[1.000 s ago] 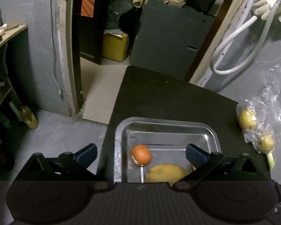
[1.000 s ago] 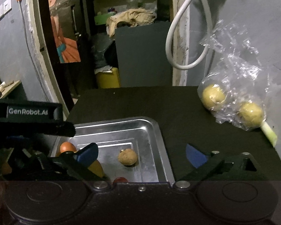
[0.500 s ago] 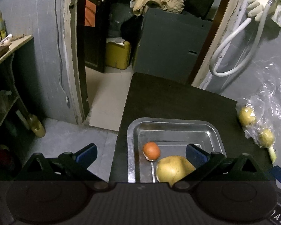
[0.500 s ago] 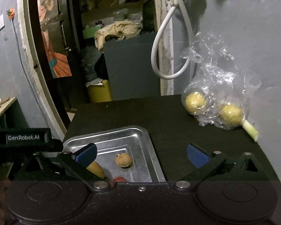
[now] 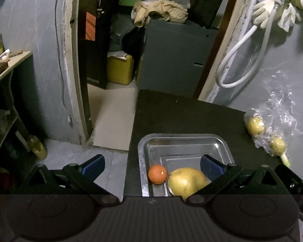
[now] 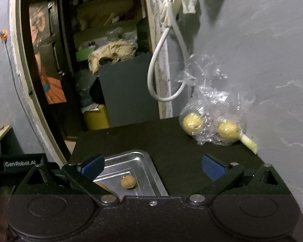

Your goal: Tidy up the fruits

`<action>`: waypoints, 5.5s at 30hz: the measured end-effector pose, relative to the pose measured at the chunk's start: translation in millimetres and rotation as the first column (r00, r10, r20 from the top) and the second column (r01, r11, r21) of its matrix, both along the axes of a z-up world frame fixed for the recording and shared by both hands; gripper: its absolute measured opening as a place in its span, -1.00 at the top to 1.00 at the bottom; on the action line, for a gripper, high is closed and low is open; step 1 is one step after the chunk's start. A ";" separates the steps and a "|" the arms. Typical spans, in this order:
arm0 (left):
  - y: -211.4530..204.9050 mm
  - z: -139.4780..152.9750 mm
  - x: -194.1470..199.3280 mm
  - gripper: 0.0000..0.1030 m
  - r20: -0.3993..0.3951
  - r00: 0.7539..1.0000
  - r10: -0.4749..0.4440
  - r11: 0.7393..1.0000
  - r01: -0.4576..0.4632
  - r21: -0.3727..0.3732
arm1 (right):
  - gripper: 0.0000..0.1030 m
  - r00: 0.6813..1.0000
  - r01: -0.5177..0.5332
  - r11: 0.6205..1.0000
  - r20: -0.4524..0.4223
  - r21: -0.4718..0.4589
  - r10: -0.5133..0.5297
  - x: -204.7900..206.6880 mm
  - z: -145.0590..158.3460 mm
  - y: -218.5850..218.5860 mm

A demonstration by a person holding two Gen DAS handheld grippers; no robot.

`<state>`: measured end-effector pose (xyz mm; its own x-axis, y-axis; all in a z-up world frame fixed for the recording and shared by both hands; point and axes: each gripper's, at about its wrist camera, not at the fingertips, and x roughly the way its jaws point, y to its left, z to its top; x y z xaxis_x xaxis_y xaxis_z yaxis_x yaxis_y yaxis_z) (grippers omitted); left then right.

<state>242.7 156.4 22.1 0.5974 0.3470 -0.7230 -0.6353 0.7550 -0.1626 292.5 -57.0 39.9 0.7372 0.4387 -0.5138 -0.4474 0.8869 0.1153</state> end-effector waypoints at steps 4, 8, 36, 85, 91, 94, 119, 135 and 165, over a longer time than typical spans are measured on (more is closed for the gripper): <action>-4.8 6.5 -5.7 -0.99 0.017 1.000 -0.015 1.000 0.015 0.015 | -0.99 1.000 0.017 1.000 0.016 0.005 -0.017 -8.1 7.0 -6.0; -8.4 13.5 -12.1 -0.99 0.037 0.999 -0.023 1.000 0.022 0.020 | -0.99 0.999 0.029 1.000 0.031 0.002 -0.029 -15.3 14.7 -11.1; -30.5 30.6 -56.0 -0.99 0.103 0.986 -0.129 0.992 0.128 0.015 | -0.99 0.993 0.080 0.996 0.089 -0.047 -0.076 -61.3 35.3 -37.6; -97.4 32.5 -128.7 -0.99 0.089 0.995 -0.053 0.996 0.047 0.071 | -0.99 0.995 -0.005 1.000 0.098 -0.007 0.006 -113.9 37.5 -118.7; -105.2 33.5 -134.8 -0.99 0.089 0.994 -0.055 0.996 0.048 0.079 | -0.99 0.994 -0.007 1.000 0.105 -0.001 0.007 -116.1 36.7 -124.3; -109.4 34.2 -137.2 -0.99 0.092 0.994 -0.059 0.995 0.052 0.082 | -0.99 0.994 -0.006 1.000 0.108 0.002 0.006 -117.9 37.4 -125.8; -137.3 36.1 -159.9 -0.99 0.107 0.993 -0.046 0.990 0.031 0.137 | -0.99 0.993 -0.044 0.999 0.111 0.012 0.042 -129.6 30.4 -150.0; -148.8 35.8 -175.3 -0.99 0.110 0.993 -0.033 0.988 0.016 0.151 | -0.99 0.990 -0.074 0.997 0.119 0.014 0.072 -139.0 29.8 -161.4; -184.4 25.2 -218.0 -0.99 0.104 0.994 -0.022 0.985 0.003 0.175 | -0.99 0.984 -0.130 0.991 0.123 0.004 0.129 -169.2 14.7 -187.1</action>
<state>24.7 -28.0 47.3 0.6718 0.4541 -0.5852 -0.6119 0.7854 -0.0931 123.4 -244.1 54.6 0.7306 0.5399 -0.4180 -0.5697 0.8195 0.0626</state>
